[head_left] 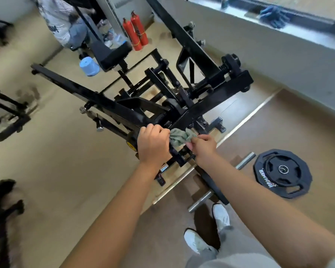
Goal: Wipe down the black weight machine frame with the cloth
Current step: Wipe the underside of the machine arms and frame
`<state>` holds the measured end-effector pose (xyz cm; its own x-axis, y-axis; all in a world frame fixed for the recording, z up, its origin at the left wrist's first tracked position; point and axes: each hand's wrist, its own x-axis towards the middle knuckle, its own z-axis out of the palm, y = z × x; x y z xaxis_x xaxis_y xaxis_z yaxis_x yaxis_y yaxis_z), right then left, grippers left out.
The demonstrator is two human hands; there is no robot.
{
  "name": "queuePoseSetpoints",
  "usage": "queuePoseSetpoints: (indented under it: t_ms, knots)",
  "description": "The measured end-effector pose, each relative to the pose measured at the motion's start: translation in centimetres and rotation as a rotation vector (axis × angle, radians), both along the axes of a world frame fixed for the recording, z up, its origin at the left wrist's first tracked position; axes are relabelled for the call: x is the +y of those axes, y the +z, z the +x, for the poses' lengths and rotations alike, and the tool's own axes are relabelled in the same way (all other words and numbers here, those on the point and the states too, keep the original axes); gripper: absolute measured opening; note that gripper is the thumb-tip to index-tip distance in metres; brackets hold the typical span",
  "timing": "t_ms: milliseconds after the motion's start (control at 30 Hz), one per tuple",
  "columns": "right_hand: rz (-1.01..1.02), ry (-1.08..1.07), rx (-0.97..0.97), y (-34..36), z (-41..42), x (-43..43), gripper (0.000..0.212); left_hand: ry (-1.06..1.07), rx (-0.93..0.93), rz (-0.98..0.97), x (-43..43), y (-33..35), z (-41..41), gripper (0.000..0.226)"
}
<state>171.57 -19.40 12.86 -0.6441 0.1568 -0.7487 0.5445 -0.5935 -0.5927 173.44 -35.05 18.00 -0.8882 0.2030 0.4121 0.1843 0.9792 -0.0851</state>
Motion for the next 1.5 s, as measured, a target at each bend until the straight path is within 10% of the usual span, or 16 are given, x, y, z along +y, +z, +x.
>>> queuePoseSetpoints:
  t_ms: [400, 800, 1500]
  knots:
    - [-0.259, 0.173, 0.224, 1.1, -0.5, 1.0, 0.023, -0.142, -0.477, 0.144, 3.0, 1.6, -6.9, 0.026]
    - [-0.417, 0.514, 0.140, -0.4, 3.3, -0.7, 0.025, -0.070, -0.195, -0.178, -0.1, 0.9, 2.2, 0.025]
    - [-0.321, 0.373, 0.139, -0.3, -0.5, 1.1, 0.020, 0.049, -0.212, -0.187, 3.0, 0.8, -1.6, 0.025]
